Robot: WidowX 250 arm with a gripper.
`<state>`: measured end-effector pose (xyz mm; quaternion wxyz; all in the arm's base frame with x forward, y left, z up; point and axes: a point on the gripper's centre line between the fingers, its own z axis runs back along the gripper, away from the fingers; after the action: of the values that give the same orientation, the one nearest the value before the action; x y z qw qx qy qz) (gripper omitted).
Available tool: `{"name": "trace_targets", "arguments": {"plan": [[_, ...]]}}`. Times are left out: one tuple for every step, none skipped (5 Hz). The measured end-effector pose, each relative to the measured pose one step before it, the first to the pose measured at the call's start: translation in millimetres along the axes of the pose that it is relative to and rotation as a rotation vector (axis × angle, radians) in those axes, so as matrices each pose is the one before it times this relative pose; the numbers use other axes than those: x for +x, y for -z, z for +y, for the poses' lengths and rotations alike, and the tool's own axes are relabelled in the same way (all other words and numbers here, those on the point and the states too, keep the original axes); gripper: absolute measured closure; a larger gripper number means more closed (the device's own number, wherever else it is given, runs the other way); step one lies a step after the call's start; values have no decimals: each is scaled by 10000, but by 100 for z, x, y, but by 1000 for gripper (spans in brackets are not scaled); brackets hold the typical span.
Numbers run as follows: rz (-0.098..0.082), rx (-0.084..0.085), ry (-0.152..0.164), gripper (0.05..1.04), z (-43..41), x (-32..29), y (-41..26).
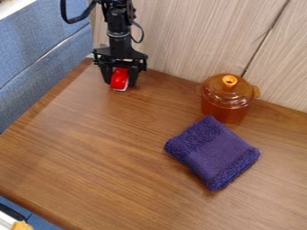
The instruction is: Moved the red object from the top of the purple cloth to the upper left corner of the table
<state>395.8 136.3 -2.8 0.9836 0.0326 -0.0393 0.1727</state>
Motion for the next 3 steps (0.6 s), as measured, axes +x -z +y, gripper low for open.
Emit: {"name": "trace_targets", "arguments": {"plan": [[-4, 50, 64, 73, 24, 2, -128], [3, 123, 72, 78, 24, -107, -198], [-393, 150, 169, 83, -240, 281, -1845]]}}
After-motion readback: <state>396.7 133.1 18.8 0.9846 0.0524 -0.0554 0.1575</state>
